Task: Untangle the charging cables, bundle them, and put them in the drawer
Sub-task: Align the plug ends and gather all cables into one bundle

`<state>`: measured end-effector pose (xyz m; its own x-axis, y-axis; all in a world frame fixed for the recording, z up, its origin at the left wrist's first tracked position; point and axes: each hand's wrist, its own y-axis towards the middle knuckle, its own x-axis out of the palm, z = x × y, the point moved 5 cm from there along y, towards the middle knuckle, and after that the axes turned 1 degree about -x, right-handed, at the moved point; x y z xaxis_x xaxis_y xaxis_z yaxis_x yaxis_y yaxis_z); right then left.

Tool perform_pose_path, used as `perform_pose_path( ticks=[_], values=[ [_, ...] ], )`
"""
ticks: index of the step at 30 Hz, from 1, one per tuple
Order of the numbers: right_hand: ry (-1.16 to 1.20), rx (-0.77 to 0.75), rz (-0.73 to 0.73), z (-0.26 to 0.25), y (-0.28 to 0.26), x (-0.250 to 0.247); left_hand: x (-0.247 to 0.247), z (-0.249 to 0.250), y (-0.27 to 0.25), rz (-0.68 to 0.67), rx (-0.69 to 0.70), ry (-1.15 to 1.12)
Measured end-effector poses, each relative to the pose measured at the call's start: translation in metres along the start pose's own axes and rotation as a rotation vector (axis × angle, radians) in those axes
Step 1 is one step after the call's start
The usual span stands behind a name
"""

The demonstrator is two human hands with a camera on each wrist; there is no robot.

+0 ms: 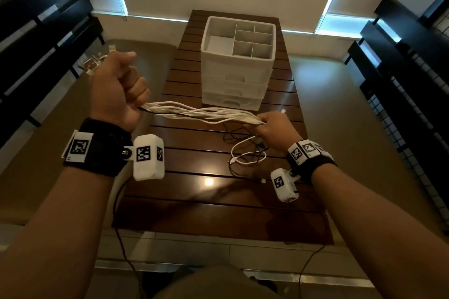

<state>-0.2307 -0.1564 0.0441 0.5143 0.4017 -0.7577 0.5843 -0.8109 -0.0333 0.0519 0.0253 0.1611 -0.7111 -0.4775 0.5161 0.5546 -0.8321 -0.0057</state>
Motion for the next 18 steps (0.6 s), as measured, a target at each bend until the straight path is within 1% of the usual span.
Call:
perform_pose_path(
  ticks=[2, 4, 7, 11, 13, 15, 18],
  values=[
    [0.023, -0.023, 0.104, -0.010, 0.000, -0.008, -0.002, -0.004, -0.003, 0.012, 0.000, 0.034],
    [0.079, -0.048, 0.152, -0.022, 0.001, -0.014, 0.000, -0.011, -0.006, 0.010, -0.007, 0.070],
    [0.033, -0.078, 0.097, -0.036, 0.003, -0.011, 0.010, -0.022, -0.010, -0.011, -0.036, 0.150],
    [-0.212, -0.123, -0.009, -0.051, 0.006, 0.013, 0.040, -0.051, -0.017, -0.054, -0.061, 0.379],
    [-0.311, -0.114, -0.064, -0.055, 0.005, 0.021, 0.058, -0.064, -0.024, -0.103, -0.053, 0.511],
    [-0.394, -0.096, -0.057, -0.057, 0.000, 0.019, 0.070, -0.073, -0.029, -0.161, -0.014, 0.613],
    [-0.473, -0.160, -0.076, -0.073, -0.007, 0.018, 0.075, -0.084, -0.027, -0.272, 0.025, 0.717]
  ],
)
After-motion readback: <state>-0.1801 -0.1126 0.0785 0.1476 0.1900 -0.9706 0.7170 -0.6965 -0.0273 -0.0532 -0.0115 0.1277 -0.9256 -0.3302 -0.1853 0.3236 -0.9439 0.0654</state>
